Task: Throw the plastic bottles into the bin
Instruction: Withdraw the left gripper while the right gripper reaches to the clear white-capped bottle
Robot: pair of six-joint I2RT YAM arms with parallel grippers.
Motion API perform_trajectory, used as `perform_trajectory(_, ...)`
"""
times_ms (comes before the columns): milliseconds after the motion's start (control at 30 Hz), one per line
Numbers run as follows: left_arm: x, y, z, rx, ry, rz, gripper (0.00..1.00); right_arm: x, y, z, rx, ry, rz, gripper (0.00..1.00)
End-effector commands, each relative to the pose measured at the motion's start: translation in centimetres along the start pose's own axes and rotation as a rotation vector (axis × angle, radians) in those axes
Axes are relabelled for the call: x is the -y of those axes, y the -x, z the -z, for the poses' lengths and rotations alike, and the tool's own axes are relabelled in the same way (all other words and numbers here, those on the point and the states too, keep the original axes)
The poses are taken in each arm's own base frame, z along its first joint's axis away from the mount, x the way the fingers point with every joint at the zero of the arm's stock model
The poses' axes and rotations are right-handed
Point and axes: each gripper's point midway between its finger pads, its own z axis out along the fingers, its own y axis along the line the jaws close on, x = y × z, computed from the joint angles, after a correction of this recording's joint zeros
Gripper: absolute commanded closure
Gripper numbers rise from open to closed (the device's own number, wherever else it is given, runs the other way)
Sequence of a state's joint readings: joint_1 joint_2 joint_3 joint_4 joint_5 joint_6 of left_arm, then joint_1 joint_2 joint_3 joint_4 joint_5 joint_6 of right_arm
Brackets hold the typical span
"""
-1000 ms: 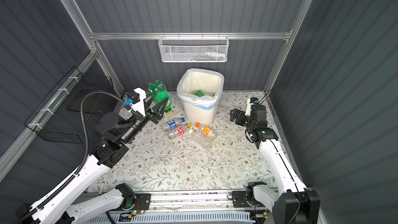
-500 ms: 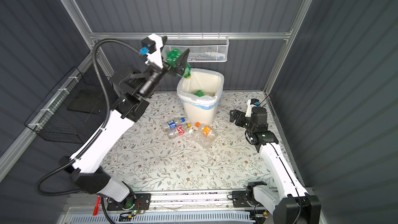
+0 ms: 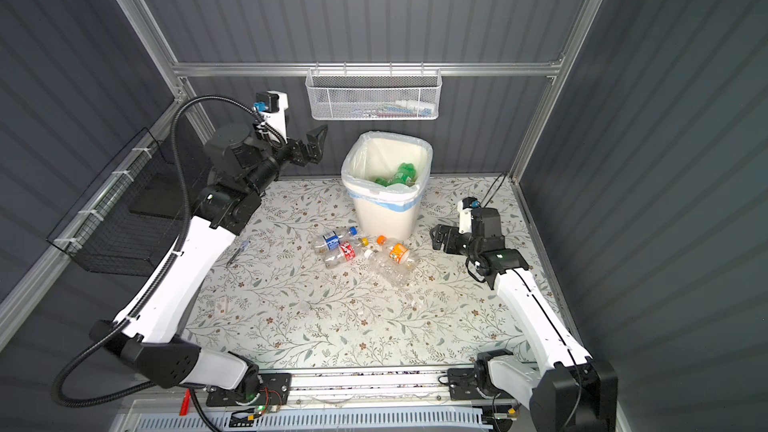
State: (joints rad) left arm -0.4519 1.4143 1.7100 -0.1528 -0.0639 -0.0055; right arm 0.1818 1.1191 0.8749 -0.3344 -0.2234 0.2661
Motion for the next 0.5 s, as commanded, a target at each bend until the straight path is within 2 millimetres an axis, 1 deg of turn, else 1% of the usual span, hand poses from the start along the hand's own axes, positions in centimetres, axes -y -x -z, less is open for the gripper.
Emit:
perform_trajectory(0, -2.7, -4.5, 0.2, -0.107, 0.065, 0.053, 0.0, -2.5, -1.3, -0.6, -0.072, 0.067, 0.139, 0.02)
perform_trajectory(33, -3.8, -6.2, 0.3, -0.145, 0.078, 0.081, 0.0, -3.2, -1.6, -0.8, -0.084, 0.085, 0.172, 0.03)
perform_trajectory(67, -4.8, -8.0, 0.5, -0.182, 0.091, 0.114, 0.0, -3.8, -2.9, -1.0, -0.134, 0.101, 0.21, 0.03)
perform_trajectory(100, -5.7, -9.9, 0.8, -0.218, 0.108, 0.143, 0.0, -4.7, -3.7, -1.2, -0.163, 0.123, 0.25, 0.03)
perform_trajectory(133, -6.3, -11.3, 1.1, -0.243, 0.124, 0.164, 0.0, -5.4, -4.6, -1.5, -0.191, 0.138, 0.282, 0.04)
perform_trajectory(167, -6.8, -13.9, 1.6, -0.291, 0.138, 0.184, 0.0, -6.0, -5.5, -1.8, -0.222, 0.155, 0.314, 0.04)
perform_trajectory(200, -7.3, -15.4, 2.0, -0.315, 0.152, 0.201, 0.0, -6.8, -6.4, -2.2, -0.25, 0.174, 0.345, 0.05)
perform_trajectory(300, -8.0, -19.0, 3.1, -0.379, 0.175, 0.255, 0.0, -8.6, -8.3, -3.2, -0.302, 0.205, 0.432, 0.06)
perform_trajectory(333, -8.1, -19.9, 3.3, -0.396, 0.178, 0.265, 0.0, -9.0, -8.7, -3.6, -0.318, 0.208, 0.451, 0.06)
perform_trajectory(400, -8.2, -21.7, 3.8, -0.434, 0.181, 0.29, 0.0, -9.8, -9.2, -4.6, -0.344, 0.208, 0.491, 0.07)
perform_trajectory(467, -8.1, -23.1, 4.1, -0.465, 0.18, 0.304, 0.0, -10.5, -9.6, -5.6, -0.366, 0.213, 0.521, 0.08)
